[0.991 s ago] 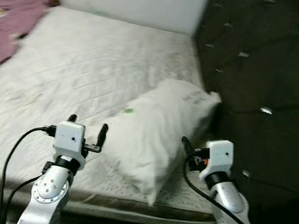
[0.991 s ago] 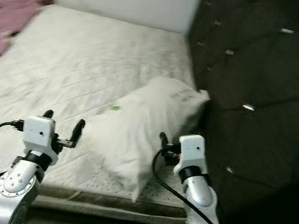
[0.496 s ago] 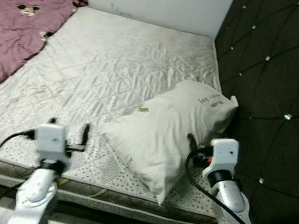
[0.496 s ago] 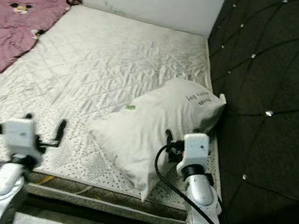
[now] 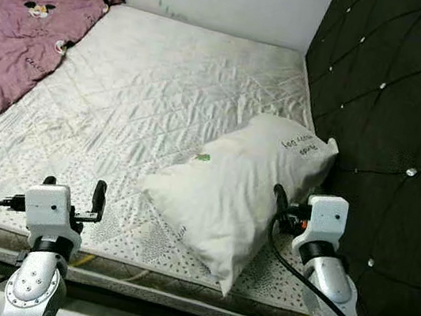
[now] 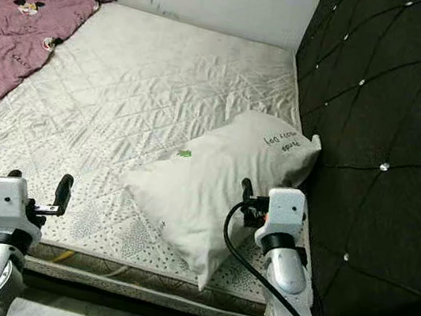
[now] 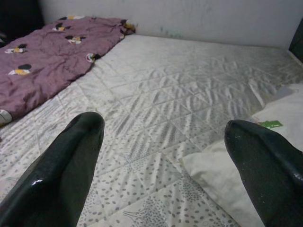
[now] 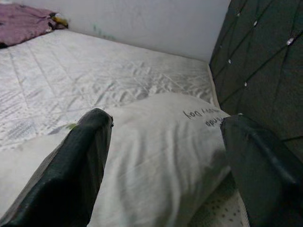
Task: Clean up the room
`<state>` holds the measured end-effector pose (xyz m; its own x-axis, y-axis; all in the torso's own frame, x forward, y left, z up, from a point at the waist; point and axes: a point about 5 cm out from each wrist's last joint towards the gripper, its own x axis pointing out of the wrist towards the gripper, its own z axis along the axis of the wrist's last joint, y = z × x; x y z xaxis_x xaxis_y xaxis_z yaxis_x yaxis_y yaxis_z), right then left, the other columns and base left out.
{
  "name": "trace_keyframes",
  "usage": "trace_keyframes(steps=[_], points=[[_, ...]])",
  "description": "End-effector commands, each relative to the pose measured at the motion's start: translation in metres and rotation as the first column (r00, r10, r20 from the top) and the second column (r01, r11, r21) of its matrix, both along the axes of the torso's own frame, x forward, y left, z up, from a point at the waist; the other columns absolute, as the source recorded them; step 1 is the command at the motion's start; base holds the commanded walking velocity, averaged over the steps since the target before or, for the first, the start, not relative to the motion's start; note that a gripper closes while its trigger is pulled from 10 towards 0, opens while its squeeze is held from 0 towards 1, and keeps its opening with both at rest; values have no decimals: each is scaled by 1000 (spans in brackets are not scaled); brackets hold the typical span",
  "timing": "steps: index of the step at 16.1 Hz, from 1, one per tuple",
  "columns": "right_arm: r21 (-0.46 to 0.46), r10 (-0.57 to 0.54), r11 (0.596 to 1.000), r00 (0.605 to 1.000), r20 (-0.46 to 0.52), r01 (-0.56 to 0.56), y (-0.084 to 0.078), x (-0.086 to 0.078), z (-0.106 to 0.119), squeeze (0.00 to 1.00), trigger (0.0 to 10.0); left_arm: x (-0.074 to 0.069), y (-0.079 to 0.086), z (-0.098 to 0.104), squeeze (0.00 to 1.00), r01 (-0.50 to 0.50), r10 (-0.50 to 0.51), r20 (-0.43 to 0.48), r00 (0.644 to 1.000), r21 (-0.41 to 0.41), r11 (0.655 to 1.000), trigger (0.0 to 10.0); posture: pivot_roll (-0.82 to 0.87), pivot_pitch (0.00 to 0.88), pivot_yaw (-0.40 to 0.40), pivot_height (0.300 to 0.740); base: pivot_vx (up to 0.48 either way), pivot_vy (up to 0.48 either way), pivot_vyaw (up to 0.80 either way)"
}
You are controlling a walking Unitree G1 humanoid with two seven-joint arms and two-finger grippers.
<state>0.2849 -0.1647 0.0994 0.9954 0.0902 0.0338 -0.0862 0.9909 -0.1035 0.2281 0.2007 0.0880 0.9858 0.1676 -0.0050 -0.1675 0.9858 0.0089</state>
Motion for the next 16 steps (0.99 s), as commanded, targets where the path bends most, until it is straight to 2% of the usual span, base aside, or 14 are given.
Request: trace_keyframes(steps=[1,3,5,7,16], points=[[-9,-17,1000,1000,-16,17,-2,0,-2,0,10000,1,-1,-1,0,6,-6,-10,1000,5,1000,10000,-10,69,-57,740,0,0,0],[8,-14,1000,999,-33,14,-3,2,-3,0,10000,2,-3,-1,0,18,-18,-14,1000,9,1000,10000,-10,67,-55,740,0,0,0],[37,-41,998,997,-63,44,-6,2,-7,0,10000,2,-3,-2,0,24,-23,-17,1000,13,1000,10000,-8,66,-53,740,0,0,-544],[21,-33,999,998,-46,34,-5,1,-7,0,10000,3,-4,-2,0,30,-30,-16,999,20,999,10000,-7,66,-52,740,0,0,-800],[10,-27,1000,998,-59,27,-3,1,-9,0,10000,4,-3,-2,0,25,-24,-21,999,43,999,10000,-9,71,-45,740,0,0,0]])
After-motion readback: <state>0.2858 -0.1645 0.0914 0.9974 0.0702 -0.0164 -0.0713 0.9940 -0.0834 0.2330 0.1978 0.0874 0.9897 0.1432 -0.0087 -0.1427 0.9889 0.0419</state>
